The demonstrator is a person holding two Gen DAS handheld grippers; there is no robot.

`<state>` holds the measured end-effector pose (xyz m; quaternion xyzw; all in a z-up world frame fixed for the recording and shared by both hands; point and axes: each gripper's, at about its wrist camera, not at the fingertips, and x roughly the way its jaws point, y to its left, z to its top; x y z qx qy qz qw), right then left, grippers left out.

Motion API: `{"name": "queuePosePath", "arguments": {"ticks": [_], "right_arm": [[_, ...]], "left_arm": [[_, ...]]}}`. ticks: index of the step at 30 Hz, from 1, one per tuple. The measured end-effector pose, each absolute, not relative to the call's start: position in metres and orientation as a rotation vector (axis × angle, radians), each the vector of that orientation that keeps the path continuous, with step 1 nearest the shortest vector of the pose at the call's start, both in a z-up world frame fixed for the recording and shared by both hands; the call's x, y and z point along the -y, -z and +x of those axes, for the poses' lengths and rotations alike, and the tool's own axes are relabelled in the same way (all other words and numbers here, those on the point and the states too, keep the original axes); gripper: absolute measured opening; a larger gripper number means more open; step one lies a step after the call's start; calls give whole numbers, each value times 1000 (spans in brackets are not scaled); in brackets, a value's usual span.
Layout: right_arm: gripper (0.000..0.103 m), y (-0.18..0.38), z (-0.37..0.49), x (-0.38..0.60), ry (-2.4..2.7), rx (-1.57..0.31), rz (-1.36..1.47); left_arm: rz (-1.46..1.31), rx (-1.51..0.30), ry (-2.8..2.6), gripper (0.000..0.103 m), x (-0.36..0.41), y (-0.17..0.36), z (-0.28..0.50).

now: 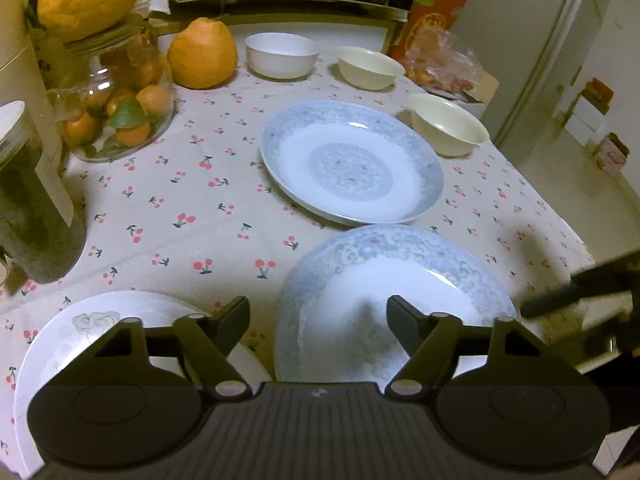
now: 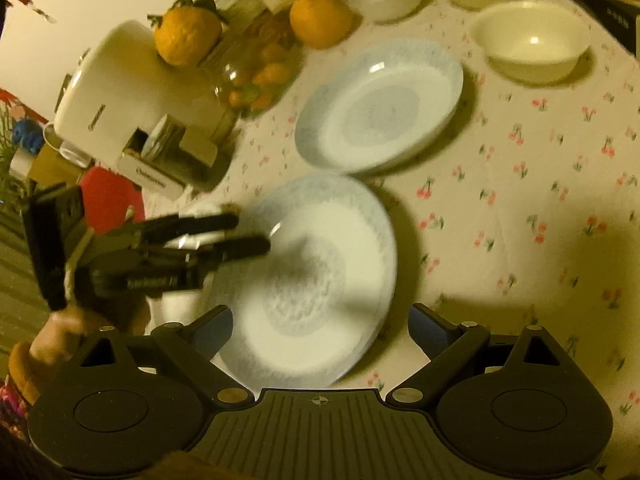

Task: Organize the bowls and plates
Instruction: 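Grip the rim of the large blue-patterned plate with both grippers, then carry the large blue plate onto the medium blue plate with both grippers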

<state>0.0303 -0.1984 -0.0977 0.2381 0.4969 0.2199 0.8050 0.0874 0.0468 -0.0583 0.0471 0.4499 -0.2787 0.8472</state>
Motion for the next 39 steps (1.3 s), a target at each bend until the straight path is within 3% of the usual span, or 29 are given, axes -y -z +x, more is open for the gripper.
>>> {"name": "queuePosePath", "arguments": {"ticks": [8,15,25,31,39], "right_arm": [[93,109,29,198,-462,-1140,576],[70,112,29,191,-474,-1174,555],[50,115,30,190,-445,-1167,532],[23,117,31,194,-391,-1161,499],[20,114,29,199,-381,-1169,502]], "left_arm": [[97,-970,571,49,-45,63,92],[117,-984,557,42,-45,65,94],[125,-1007,558,29,-46,68,95],[147,-1006,559,25,-45,69,93],[133,-1009,581,24,-46,65,90]]}}
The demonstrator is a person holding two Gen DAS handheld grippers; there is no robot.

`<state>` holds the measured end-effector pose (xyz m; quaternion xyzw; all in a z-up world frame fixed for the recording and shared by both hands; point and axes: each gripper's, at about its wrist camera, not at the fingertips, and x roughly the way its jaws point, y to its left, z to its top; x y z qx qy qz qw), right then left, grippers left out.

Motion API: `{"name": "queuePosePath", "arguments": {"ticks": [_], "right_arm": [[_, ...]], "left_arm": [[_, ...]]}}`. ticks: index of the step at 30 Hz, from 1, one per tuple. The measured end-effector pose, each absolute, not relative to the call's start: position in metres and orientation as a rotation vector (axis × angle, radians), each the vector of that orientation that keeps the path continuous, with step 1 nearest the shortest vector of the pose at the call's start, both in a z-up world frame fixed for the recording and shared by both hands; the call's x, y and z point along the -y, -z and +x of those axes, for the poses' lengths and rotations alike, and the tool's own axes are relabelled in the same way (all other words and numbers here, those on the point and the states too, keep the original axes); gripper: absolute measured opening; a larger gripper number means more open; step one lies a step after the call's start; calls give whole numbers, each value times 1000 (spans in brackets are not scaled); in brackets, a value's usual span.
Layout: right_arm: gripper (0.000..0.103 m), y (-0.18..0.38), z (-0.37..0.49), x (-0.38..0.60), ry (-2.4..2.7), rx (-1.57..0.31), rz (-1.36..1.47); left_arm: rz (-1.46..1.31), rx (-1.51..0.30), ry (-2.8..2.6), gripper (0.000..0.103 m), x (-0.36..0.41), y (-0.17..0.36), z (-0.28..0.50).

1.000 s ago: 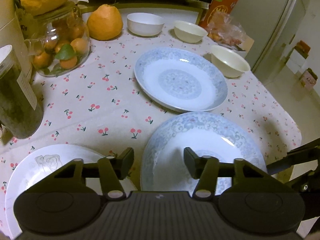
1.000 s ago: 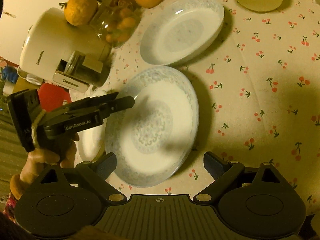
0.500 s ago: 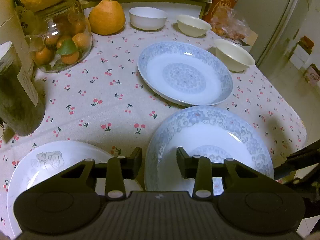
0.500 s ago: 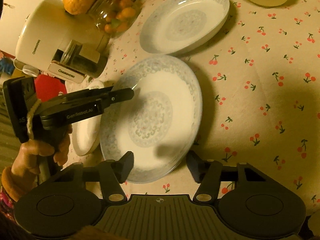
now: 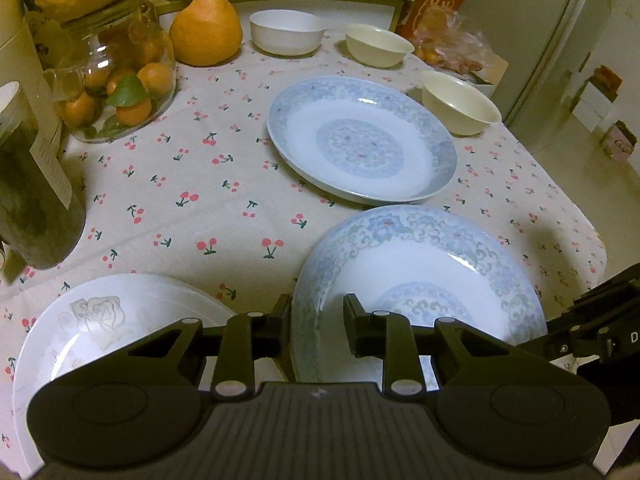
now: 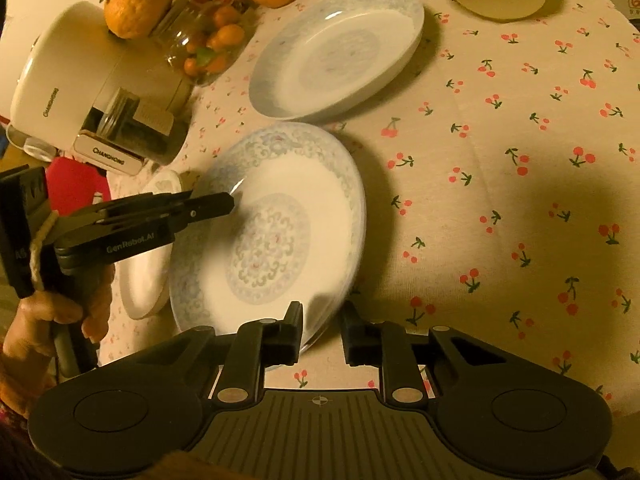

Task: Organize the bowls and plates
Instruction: 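Carry the large blue plate onto the medium blue plate with both grippers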

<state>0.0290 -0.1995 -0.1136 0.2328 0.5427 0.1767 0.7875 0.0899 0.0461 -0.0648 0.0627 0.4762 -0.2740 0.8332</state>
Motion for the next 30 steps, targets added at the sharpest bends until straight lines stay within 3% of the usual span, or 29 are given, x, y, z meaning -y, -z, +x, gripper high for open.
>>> {"name": "queuePosePath", "arguments": {"ticks": [30], "right_arm": [[20,85,48,233,-308,-1028,608]], "left_arm": [[-76,-912,558,24,-48,38,96]]}}
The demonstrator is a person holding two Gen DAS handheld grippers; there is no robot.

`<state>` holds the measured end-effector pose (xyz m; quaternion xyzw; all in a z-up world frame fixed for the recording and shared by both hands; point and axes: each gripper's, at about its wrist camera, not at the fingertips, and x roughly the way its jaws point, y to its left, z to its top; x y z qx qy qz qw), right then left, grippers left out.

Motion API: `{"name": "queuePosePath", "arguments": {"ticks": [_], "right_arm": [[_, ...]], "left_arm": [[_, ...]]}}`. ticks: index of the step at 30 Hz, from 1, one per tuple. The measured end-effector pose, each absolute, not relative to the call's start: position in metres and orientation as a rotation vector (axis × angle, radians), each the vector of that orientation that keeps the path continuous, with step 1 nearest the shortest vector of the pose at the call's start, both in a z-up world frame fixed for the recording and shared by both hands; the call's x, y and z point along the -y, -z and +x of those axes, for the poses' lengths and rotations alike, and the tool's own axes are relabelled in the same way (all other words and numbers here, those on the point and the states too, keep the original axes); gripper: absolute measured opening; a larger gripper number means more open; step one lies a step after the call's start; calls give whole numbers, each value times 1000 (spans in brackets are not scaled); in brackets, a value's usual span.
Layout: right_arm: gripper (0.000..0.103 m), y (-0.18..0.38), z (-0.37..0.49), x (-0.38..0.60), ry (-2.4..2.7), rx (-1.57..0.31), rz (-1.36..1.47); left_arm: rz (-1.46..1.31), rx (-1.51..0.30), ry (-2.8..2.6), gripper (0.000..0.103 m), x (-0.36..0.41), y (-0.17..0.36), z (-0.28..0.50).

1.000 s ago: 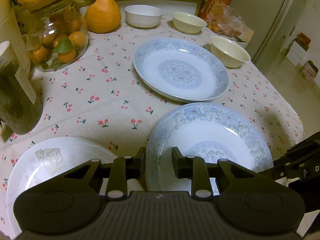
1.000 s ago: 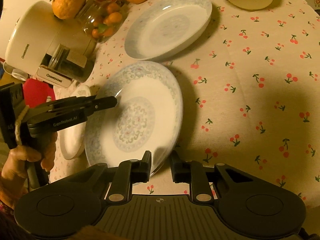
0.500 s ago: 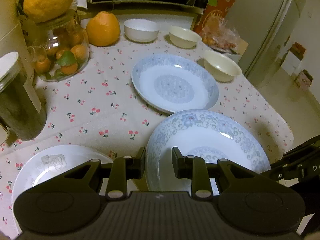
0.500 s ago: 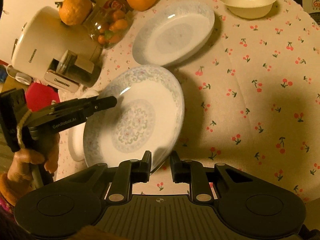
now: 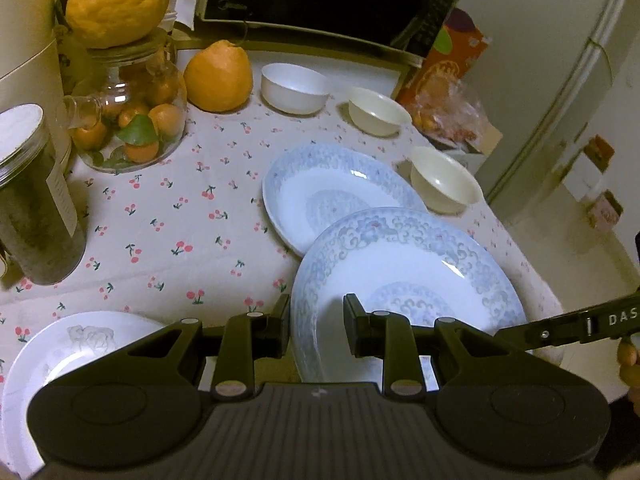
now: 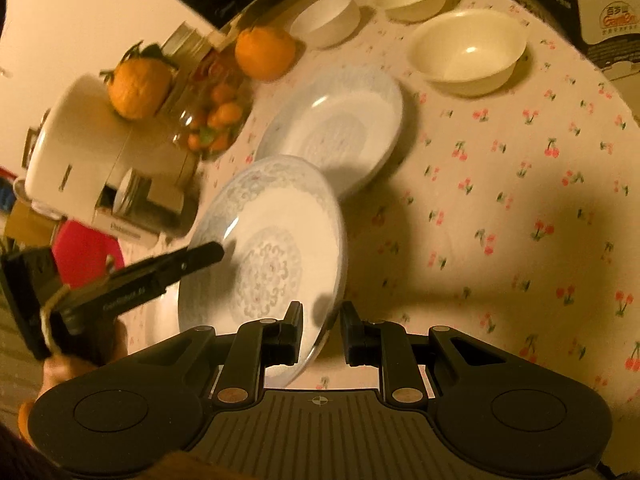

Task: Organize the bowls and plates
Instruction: 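Carry the large blue plate onto the medium blue plate with both grippers, then lower and align the large plate on the medium plate with both grippers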

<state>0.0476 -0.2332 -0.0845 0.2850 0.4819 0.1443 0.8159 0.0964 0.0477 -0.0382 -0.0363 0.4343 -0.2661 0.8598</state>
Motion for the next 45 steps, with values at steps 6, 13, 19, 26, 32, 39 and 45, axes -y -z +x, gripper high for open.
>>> {"name": "queuePosePath", "arguments": {"ticks": [6,13,19,26,32,39,45], "right_arm": [[20,82,69,245,-282,-1006,657],[20,77,96,252,-254,-964,697],[20,80,115,257,-243,-933,735],[20,85,134,257,-221,-908,752],[20,91,147,257,-184,-891,759],[20,93,155,257,-160,-871,744],[20,97,158,260,-132,-865,741]], "left_arm": [[-130,-905,520,24,-45,39,107],[-196,-908,452,23,-42,45,125],[-238,-900,400,23,-39,49,138],[-252,-893,342,22,-36,52,146],[-254,-875,310,22,-31,53,150],[-232,-863,285,22,-23,57,153],[-200,-857,281,22,-15,59,154]]}}
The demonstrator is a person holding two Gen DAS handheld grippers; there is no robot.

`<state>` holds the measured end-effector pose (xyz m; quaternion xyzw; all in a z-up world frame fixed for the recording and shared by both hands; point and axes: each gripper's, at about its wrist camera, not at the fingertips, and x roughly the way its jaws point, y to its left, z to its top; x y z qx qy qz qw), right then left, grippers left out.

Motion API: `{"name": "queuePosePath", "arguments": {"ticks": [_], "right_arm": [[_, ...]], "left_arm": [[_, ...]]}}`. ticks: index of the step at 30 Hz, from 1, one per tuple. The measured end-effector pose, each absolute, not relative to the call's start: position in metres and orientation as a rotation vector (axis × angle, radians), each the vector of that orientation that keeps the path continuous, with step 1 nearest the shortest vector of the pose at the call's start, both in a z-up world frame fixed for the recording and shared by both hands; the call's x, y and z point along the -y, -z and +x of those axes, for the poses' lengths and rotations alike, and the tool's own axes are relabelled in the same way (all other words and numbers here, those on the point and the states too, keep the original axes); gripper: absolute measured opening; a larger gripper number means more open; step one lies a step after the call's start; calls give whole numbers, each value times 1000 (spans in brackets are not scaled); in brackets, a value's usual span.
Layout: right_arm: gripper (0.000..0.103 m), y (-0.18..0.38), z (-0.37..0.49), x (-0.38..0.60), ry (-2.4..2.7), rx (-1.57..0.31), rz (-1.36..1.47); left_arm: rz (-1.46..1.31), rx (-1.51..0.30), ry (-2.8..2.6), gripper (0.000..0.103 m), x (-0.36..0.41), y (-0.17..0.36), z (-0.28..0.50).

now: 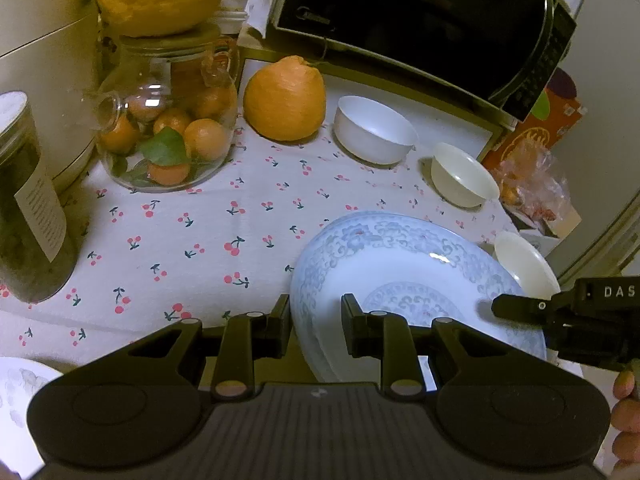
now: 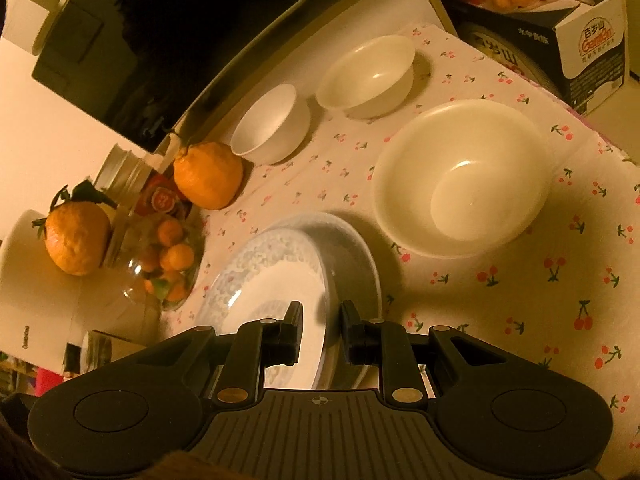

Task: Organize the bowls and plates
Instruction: 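Lower and align the large plate on the medium plate with both grippers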

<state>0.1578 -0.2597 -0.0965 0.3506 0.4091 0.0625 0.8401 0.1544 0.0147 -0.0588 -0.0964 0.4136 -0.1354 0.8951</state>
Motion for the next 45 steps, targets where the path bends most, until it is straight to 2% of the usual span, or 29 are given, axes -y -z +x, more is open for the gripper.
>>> {"name": "queuePosePath", "arguments": {"ticks": [13,21,41,45], "right_arm": [[20,96,159,258,-114,-851,708],[11,91,159,257,-94,-835,632],[12,92,159,247,-78,-903,563],[14,91,158,245,-80,-911,551]], "left_arm": [[-135,-851,270,22,-4,63,157],[-50,-840,262,23,5,63,155],[38,-834,206,22,15,60,151],[49,-857,197,17,16,63,152]]}}
